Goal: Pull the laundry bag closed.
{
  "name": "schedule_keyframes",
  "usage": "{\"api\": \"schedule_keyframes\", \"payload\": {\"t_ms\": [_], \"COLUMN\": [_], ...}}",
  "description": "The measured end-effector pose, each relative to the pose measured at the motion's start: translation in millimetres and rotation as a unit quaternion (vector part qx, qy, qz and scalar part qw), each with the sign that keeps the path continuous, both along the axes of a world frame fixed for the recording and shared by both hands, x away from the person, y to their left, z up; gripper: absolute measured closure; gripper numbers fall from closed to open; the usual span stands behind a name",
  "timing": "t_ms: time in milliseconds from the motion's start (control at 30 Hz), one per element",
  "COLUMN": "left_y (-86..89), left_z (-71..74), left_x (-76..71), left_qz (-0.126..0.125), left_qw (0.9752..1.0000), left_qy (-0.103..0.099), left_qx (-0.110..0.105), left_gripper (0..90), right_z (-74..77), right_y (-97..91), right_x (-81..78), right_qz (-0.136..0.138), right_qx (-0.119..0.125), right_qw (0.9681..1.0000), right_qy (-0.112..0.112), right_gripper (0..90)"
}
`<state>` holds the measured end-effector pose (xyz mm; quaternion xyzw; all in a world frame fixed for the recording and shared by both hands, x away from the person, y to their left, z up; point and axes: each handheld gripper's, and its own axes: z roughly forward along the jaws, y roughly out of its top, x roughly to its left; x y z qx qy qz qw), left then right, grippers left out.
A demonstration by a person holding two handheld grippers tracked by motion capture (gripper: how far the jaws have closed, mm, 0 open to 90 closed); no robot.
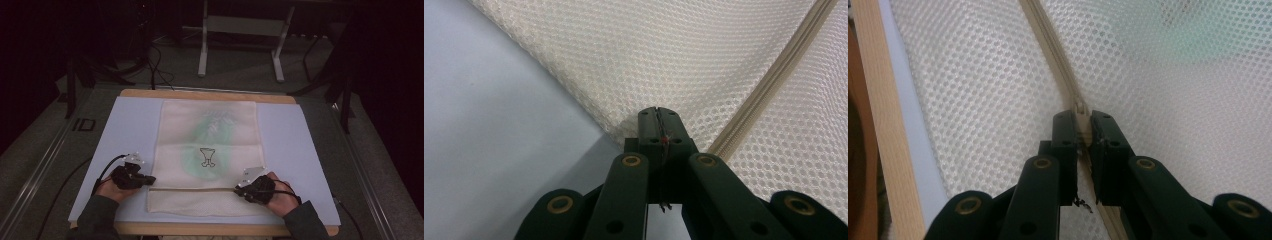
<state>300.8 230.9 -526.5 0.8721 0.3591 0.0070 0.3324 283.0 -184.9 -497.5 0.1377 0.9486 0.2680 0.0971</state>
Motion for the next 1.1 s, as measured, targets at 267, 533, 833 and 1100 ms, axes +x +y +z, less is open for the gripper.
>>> {"api": "schedule_keyframes", "payload": {"t_ms": [267,533,833,1100], "left_y": [0.0,0.2,0.1,0.1], "left_z": [-0.1,-0.2,-0.2,-0.2], "left_x": [0.0,0.2,0.2,0.1], "left_qz": [0.000,0.000,0.000,0.000], "left_qw": [1.0000,1.0000,1.0000,1.0000], "left_qy": [0.000,0.000,0.000,0.000], "left_qx": [-0.001,-0.001,-0.001,-0.001], "left_gripper": [90.0,90.0,90.0,90.0], "right_z": [1.1,1.2,0.8,0.1], "right_y": [-4.2,-13.4,-21.0,-26.1], "right_x": [0.4,0.9,0.1,-0.1], "right_qz": [0.003,0.004,-0.003,-0.010], "right_qx": [0.006,0.010,0.011,0.007], "right_qw": [1.0000,0.9999,0.9999,0.9999], "right_qy": [0.002,0.003,0.002,0.002], "right_gripper": [82.3,82.3,82.2,82.3]}}
